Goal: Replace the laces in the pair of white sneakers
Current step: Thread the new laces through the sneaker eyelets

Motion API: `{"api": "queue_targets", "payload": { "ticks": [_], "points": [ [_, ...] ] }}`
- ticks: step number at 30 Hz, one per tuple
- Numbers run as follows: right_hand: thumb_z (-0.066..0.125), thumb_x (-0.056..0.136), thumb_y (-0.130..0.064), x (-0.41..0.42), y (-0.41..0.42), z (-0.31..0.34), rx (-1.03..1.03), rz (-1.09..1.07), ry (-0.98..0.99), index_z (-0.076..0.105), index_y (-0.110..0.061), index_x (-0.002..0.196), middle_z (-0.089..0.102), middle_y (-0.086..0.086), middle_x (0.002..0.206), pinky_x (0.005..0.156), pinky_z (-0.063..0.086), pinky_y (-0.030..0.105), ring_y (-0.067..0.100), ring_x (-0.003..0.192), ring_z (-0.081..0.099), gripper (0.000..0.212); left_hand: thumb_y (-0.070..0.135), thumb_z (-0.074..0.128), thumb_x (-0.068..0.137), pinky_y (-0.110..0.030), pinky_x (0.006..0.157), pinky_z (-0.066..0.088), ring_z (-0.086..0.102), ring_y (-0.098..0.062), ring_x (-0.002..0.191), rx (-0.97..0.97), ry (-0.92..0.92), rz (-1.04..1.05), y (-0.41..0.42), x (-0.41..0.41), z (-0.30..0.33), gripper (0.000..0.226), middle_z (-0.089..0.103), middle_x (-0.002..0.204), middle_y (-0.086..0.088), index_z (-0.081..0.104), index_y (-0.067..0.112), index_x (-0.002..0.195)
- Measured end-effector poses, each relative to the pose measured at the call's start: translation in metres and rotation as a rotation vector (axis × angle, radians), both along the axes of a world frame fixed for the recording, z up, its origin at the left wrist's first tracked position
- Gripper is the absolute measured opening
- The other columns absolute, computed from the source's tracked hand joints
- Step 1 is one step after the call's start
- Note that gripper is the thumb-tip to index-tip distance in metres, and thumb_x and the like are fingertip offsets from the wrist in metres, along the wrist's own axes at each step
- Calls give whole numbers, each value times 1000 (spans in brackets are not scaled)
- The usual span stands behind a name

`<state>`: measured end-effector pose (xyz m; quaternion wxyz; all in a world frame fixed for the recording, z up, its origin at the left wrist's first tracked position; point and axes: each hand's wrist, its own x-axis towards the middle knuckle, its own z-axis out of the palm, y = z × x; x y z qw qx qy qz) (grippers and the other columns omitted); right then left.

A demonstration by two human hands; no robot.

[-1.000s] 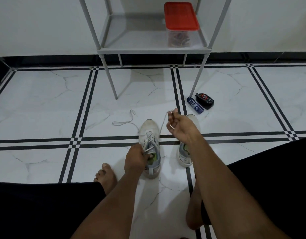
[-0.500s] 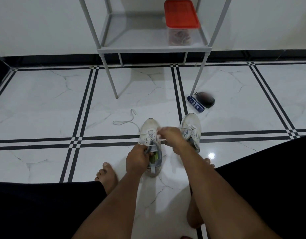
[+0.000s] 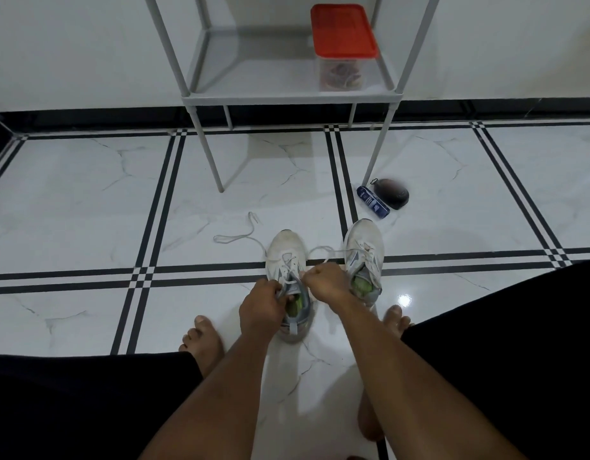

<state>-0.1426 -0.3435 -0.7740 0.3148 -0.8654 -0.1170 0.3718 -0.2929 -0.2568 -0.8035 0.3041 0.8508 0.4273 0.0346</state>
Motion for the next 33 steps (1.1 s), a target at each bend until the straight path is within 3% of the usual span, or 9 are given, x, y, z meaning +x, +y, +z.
{"api": "queue_targets", "payload": {
  "ticks": [5, 7, 11, 16, 19, 22, 24, 29, 33],
  "points": [
    [67, 105, -26, 10, 1, 16, 352, -243, 551, 73, -12, 94, 72, 0, 86, 73, 52, 28, 11, 78, 65, 19, 46, 63, 96, -36, 77, 49, 64, -26, 99, 2, 74, 8, 3, 2, 2, 23, 61, 106, 3, 68, 23, 99],
    [64, 105, -25, 8, 0, 8, 336, -352, 596, 71, -13, 96, 70, -2, 84, 75, 52, 32, 13, 76, 65, 17, 49, 63, 96, -34, 76, 46, 63, -24, 99, 11, 70, -1, 2, 4, 3, 26, 61, 107, 3, 68, 24, 100],
    [66, 89, -57, 2, -2, -13, 55, -232, 47, 64, -16, 122, 71, 5, 114, 91, 59, 40, 23, 99, 69, 53, 51, 61, 96, -31, 73, 44, 63, -23, 94, 44, 82, -43, 1, 6, -1, 28, 60, 105, 4, 68, 24, 99],
    [60, 87, -73, -14, -9, -23, 91, 158, -123, 74, -28, 124, 70, 2, 127, 98, 56, 37, 17, 112, 68, 60, 49, 41, 106, -35, 69, 46, 64, -26, 83, 36, -113, 127, 6, 2, -3, 42, 65, 84, 2, 60, 22, 81],
    [59, 97, -62, -18, -9, -20, 108, 210, -196, 79, -21, 119, 77, 4, 117, 87, 54, 31, 20, 109, 71, 50, 30, 44, 104, -44, 85, 53, 64, -31, 104, 53, -85, 118, 24, 17, -2, 22, 66, 111, -3, 63, 21, 106],
    [62, 100, -52, -16, -8, -15, 116, 208, -187, 80, -17, 122, 79, 4, 118, 85, 51, 27, 19, 108, 72, 45, 19, 57, 93, -49, 113, 42, 41, -33, 144, -39, 167, -103, 49, 38, 14, 68, 34, 166, -2, 37, 25, 159],
    [63, 100, -51, -14, -9, -14, 113, 196, -158, 78, -16, 126, 78, 5, 122, 89, 52, 27, 19, 112, 72, 46, 22, 61, 92, -51, 118, 37, 31, -35, 151, -125, 287, -186, 59, 49, 21, 89, 16, 174, -1, 13, 29, 167],
    [65, 101, -46, -16, -9, -10, 99, 185, -164, 82, -10, 110, 80, 8, 105, 87, 57, 33, 23, 101, 74, 41, 33, 59, 82, -45, 112, 45, 52, -35, 138, -323, 387, -116, 64, 41, 5, 85, 52, 153, -11, 28, 26, 162],
    [61, 101, -51, -16, -8, -7, 31, 213, -155, 81, -13, 114, 77, 9, 116, 98, 56, 39, 27, 112, 69, 45, 30, 54, 93, -28, 63, 60, 74, -20, 72, -649, 608, -81, 57, 32, 41, 39, 72, 96, -9, 58, 7, 124]
  ]
}}
